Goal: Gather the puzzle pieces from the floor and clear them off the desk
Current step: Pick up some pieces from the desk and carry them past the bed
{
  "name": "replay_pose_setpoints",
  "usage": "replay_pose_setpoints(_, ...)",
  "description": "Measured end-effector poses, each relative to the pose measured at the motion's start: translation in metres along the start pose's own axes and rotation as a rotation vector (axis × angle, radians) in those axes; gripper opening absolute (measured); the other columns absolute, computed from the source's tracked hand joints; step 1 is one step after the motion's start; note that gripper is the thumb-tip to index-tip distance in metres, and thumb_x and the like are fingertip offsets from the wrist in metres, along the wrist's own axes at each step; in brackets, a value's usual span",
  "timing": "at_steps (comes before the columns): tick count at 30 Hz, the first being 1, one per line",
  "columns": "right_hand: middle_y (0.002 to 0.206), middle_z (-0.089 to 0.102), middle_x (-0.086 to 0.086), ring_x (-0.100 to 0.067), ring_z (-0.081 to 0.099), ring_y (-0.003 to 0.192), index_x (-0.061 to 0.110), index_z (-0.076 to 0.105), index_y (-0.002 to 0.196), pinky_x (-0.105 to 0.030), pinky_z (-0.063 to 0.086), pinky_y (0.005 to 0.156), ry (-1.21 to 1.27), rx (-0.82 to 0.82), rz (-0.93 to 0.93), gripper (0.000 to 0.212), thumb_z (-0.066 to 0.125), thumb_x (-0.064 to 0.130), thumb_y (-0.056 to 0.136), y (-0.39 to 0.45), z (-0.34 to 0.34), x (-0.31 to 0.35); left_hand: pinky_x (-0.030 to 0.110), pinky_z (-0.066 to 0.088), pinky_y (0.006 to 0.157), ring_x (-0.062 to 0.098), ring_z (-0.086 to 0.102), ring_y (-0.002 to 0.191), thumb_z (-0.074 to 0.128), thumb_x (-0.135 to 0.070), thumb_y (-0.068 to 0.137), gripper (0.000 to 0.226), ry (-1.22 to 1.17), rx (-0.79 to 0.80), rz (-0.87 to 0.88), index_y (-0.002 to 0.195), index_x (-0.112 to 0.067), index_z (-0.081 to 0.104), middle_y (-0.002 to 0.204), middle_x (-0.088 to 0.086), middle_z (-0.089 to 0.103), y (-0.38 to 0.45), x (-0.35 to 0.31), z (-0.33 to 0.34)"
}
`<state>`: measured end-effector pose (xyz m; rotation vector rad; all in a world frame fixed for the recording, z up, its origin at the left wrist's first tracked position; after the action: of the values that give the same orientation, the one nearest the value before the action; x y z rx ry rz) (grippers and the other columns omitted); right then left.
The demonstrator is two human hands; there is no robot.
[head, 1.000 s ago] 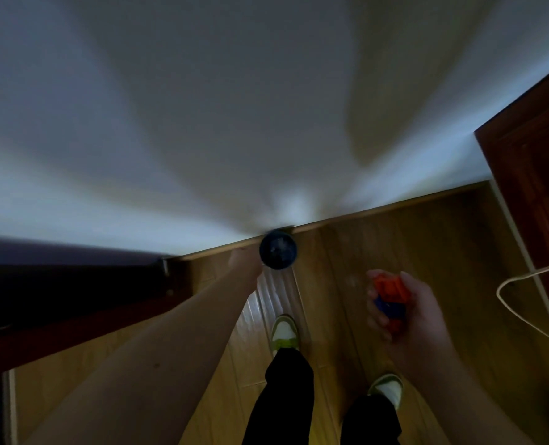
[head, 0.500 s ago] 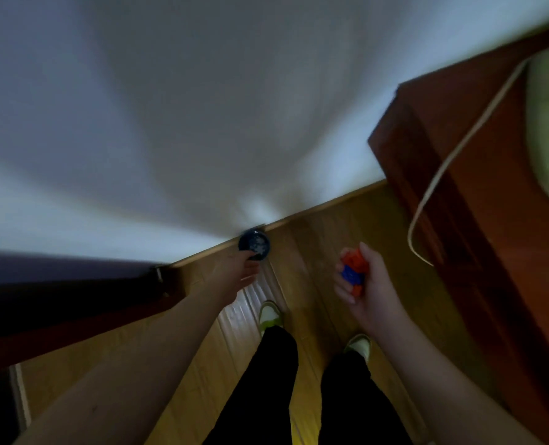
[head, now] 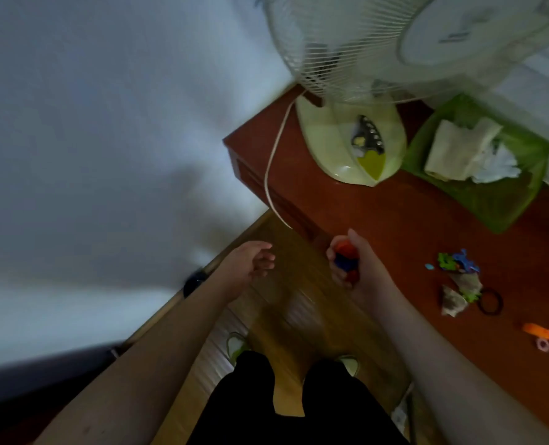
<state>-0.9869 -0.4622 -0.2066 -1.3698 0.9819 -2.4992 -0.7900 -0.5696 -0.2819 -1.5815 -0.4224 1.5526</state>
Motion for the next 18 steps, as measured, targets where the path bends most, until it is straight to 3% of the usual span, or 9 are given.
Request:
replay_pose_setpoints(9,0.075,0.054,-0.003,-0.012,0.037,0.046,0.007,0.062,0.104,-0.029,0.023,0.044,0.020,-0.201,-0.110,0.037,0.041,0.037,0.101,-0.083,-0.139,0.053,0.035,0.050,0.084,0.020,0.065,0.088,0.051,-0.022,0.097,0.019,0.384,0.220,0.104,0.107,-0.014,0.065,0.095,0.006,0.068,-0.045,-0.010,0.163)
replay_pose_setpoints(12,0.076,0.055,-0.004,-0.015,0.036,0.047,0.009,0.062,0.103,-0.035,0.021,0.051,-0.002,-0.273,-0.108,0.037,0.040,0.038,0.102,-0.107,-0.180,0.064,0.031,0.050,0.078,0.016,0.065,0.083,0.046,-0.025,0.100,0.021,0.522,0.265,0.143,0.106,-0.017,0.065,0.096,0.005,0.068,-0.049,-0.001,0.212)
replay_pose_setpoints(18,0.076,0.050,-0.009,-0.017,0.036,0.049,0.007,0.064,0.100,-0.032,0.023,0.046,0.040,-0.387,-0.162,0.038,0.046,0.041,0.099,-0.135,-0.246,0.070,0.025,0.048,0.073,0.011,0.065,0.080,0.048,-0.026,0.099,0.019,0.858,0.305,0.269,0.108,-0.018,0.063,0.098,0.003,0.068,-0.044,0.012,0.287)
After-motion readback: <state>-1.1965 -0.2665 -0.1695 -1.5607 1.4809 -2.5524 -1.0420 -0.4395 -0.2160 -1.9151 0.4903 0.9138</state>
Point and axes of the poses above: each hand's wrist, its own y-axis towards the middle knuckle, its own z-axis out of the palm, x = y × z, the point moved 3 cm from there along y, towards the middle knuckle
